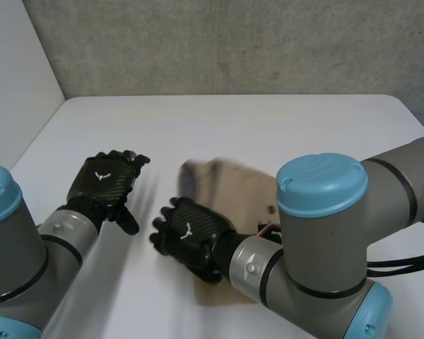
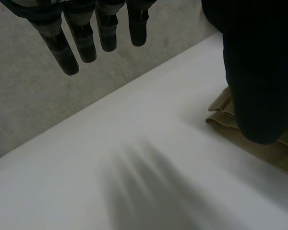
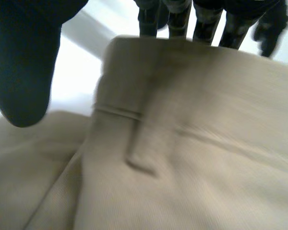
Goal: Fold the shorts.
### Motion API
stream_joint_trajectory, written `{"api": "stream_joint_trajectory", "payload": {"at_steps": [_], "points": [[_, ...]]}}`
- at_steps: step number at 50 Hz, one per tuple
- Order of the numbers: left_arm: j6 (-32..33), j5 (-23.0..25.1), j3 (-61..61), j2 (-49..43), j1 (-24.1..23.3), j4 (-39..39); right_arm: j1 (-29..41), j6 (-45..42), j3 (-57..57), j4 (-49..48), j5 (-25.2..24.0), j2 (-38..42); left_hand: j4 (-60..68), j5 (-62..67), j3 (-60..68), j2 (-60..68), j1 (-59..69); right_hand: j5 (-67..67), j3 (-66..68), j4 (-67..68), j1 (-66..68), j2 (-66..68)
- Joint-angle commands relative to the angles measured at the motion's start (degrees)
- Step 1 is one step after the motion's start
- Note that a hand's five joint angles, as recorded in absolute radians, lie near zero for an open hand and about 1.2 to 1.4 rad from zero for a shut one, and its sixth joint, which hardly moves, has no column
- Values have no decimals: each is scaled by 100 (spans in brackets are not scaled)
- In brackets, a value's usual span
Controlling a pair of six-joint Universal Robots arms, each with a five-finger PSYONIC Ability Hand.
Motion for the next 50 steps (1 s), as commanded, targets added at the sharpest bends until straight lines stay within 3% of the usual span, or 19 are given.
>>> {"api": "stream_joint_trajectory", "payload": {"at_steps": [1, 6, 10, 14, 17, 22, 31, 41, 50], "points": [[7, 14, 304, 44, 103, 9, -349, 1326, 22, -277, -207, -434, -137, -242, -187, -126, -62, -1001, -1015, -979, -697, -999], [-10, 14, 717, 17, 103, 44, -1262, 2810, 137, -585, -137, -1128, -86, -191, -137, -76, -11, -1001, -1015, -979, -697, -999], [-142, 14, 1043, -70, -11, 53, -1676, 3515, 207, -594, -23, -1445, -70, -174, -120, -59, 6, -1001, -1015, -979, -697, -999], [-528, 6, 1341, -404, -414, 53, -1853, 3771, 268, -533, 258, -1446, -36, -140, -86, -25, 39, -1001, -1015, -979, -697, -999], [-879, -30, 1736, -833, -959, -35, -1844, 3763, 260, -401, 548, -1289, -36, -140, -86, -25, 39, -1001, -1015, -979, -697, -999], [-1144, -152, 1975, -1344, -1338, -281, -1835, 3789, 119, -129, 690, -726, -2, -107, -53, 8, 73, -1001, -1015, -979, -697, -999], [-1416, -1302, 2028, -2135, -1883, -782, -1827, 3710, 224, 21, 725, 65, -86, -191, -137, -76, -11, -1001, -1015, -979, -697, -999], [-1390, -1471, 1571, -2206, -1936, -800, -1879, 2675, 795, -251, 1049, 251, -70, -174, -120, -59, 5, -1001, -1015, -979, -697, -999], [-1337, -1436, 1693, -1786, -1989, -826, -1853, 2471, 831, -725, 1261, -276, -103, -208, -153, -92, -28, -1001, -1015, -979, -697, -999]]}}
